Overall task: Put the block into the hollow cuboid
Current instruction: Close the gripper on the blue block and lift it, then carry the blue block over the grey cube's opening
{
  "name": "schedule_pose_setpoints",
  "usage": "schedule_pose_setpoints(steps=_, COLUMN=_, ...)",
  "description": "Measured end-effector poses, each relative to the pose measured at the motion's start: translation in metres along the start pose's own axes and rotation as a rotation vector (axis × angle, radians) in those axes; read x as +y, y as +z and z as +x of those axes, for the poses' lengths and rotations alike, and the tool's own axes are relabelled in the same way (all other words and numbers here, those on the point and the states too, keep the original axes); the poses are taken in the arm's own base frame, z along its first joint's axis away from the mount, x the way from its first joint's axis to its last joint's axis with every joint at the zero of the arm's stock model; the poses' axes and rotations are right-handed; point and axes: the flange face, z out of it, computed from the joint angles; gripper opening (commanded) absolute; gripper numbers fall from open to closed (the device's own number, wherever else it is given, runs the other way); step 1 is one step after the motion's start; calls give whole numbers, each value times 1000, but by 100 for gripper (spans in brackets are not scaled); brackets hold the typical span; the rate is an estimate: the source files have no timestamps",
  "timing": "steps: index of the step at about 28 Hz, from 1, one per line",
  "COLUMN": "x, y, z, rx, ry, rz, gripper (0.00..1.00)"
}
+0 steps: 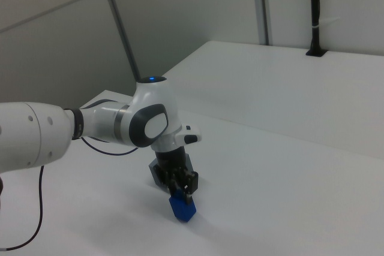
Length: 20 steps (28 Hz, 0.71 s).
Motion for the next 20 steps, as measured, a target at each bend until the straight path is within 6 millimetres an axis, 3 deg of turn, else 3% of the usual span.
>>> schedule_pose_setpoints(steps=2, x=4, y=-11, z=-2, rx=-7, ry=-9, rz=-12, gripper=21)
schedule_pose_setpoints(steps=7, x=16, y=-73, z=-7, rx=11, ry=-12, rz=-18, gripper=21)
schedule_pose_setpoints(steps=8, x=19, y=-92, z=-8, rx=31, ry=-8, rz=-17, gripper=21)
schedule_pose_setpoints(steps=12, x=20, y=-127, z=-6, rx=85, ry=-4, rz=-14, gripper=21)
schedule_pose_setpoints(steps=15, x=10, y=-136, z=-1, rx=106, ry=-18, rz=-14, gripper=21)
schedule_pose_setpoints(steps=20, x=-23, y=-126, z=13, rx=100, ry=-33, rz=-18, gripper=21)
